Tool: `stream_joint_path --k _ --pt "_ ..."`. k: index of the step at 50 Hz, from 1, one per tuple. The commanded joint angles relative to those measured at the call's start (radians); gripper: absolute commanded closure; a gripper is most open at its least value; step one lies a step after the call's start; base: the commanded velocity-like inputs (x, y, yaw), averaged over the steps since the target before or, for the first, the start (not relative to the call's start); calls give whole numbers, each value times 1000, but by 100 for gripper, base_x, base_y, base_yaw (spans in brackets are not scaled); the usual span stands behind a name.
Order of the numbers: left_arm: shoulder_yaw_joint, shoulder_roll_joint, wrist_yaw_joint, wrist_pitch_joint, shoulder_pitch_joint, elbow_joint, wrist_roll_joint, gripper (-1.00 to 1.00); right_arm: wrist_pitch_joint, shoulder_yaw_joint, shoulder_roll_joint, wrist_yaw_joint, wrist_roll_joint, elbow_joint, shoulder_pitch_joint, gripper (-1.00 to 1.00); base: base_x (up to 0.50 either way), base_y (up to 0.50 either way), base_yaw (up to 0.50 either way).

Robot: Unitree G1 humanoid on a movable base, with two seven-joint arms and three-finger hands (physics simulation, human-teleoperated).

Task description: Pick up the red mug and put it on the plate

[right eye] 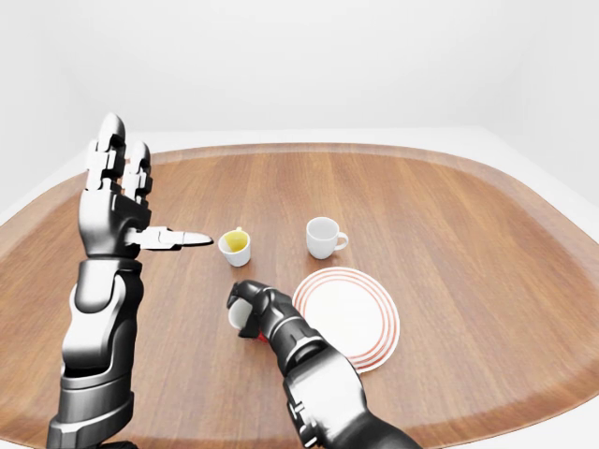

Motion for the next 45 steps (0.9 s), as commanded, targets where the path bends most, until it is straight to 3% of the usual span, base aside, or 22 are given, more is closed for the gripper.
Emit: stream_joint_path --k 1,45 --pt "-3 -2 -2 0 0 -22 2 -100 0 0 -1 -16 -3 0 1 100 0 0 0" --pt "-4 -3 0 0 -2 -27 5 -100 0 -18 -103 -12 163 -51 -114 100 0 0 0"
